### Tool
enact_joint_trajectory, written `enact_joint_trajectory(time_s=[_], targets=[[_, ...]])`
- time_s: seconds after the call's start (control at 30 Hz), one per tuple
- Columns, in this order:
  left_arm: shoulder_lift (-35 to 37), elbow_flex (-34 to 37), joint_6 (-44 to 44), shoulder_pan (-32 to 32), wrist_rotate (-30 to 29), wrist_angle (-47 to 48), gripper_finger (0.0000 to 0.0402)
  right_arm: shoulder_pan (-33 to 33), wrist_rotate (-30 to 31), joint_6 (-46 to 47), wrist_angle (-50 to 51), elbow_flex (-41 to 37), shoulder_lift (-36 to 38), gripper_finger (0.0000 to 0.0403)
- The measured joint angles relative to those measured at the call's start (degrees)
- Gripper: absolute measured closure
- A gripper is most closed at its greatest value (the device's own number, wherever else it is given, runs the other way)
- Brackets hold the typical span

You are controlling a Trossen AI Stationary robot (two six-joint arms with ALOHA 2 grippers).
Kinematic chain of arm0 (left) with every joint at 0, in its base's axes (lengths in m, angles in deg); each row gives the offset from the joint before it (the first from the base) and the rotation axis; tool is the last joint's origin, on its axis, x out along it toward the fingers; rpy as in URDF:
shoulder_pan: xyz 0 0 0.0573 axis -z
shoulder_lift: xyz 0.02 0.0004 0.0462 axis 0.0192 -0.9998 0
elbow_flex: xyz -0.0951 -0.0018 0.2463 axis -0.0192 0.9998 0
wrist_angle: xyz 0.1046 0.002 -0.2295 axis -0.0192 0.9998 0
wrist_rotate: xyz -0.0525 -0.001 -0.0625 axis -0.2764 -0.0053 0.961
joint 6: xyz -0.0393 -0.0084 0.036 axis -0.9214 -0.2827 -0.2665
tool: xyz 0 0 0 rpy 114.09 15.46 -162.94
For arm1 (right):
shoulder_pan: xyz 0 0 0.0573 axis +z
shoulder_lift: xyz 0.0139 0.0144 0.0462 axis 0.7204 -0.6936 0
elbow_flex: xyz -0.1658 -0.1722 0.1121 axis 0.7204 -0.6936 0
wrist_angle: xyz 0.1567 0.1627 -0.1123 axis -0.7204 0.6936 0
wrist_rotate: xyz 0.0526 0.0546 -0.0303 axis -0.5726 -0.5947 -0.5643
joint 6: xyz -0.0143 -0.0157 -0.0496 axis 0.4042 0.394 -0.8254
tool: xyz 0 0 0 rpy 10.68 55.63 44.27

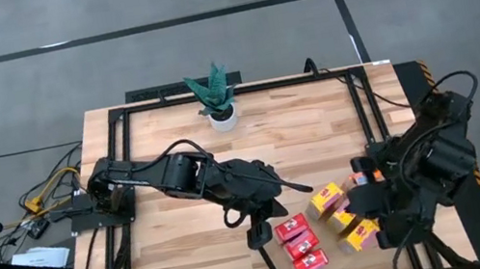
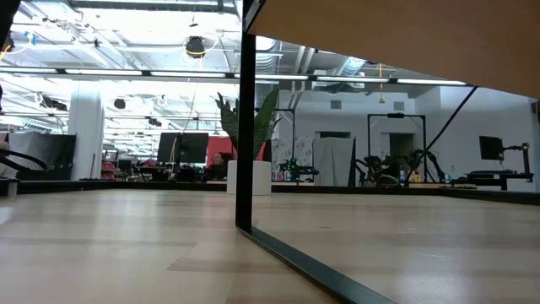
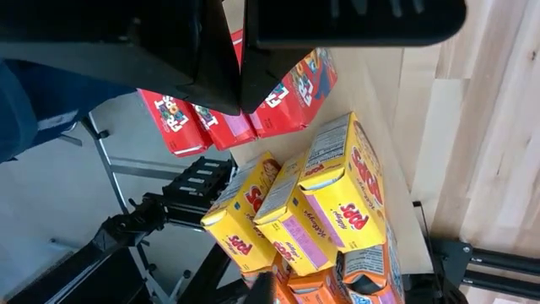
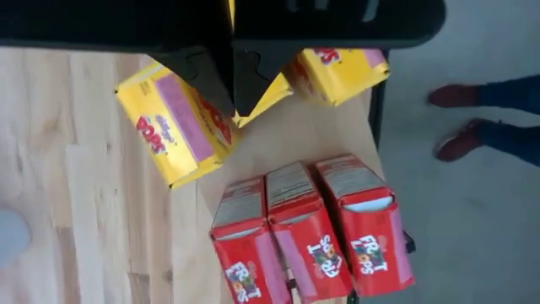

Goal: Stack cereal on shelf
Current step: Adjust the colored cereal boxes on the shelf

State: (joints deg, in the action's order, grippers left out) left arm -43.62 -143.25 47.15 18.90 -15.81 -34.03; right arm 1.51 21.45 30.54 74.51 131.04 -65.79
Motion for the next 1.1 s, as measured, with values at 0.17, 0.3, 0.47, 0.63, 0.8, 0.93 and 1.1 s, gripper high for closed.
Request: enact_joint_trajectory(time_s=[0.17,0.3,0.47,0.63,0.8,0.93,1.1], targets=[[0.00,0.00,-0.02,0.00,0.21,-0.05,0.0401,-2.27,-2.53,0.01,0.10,-0.97,3.46,0.0398],[0.00,0.00,-0.03,0.12,1.10,-0.20,0.0401,-2.50,-2.73,2.45,0.06,-0.97,6.45,0.0397],[0.00,0.00,-0.07,0.54,1.27,-0.21,0.0401,-0.41,-4.28,9.92,0.05,-4.16,10.50,0.0397],[0.00,0.00,-0.04,0.85,1.20,-0.20,0.0401,2.22,-5.11,15.66,0.19,-12.93,13.12,0.0396],[0.00,0.00,-0.04,0.83,1.15,-0.22,0.0401,2.71,-6.12,17.21,0.00,-16.52,13.23,0.0397],[0.00,0.00,-0.04,0.74,1.05,-0.22,0.0401,2.64,-5.99,17.24,-0.08,-16.95,12.78,0.0392],[0.00,0.00,-0.02,0.74,1.05,-0.27,0.0401,2.14,-5.76,16.83,-0.05,-16.96,11.73,0.0398]])
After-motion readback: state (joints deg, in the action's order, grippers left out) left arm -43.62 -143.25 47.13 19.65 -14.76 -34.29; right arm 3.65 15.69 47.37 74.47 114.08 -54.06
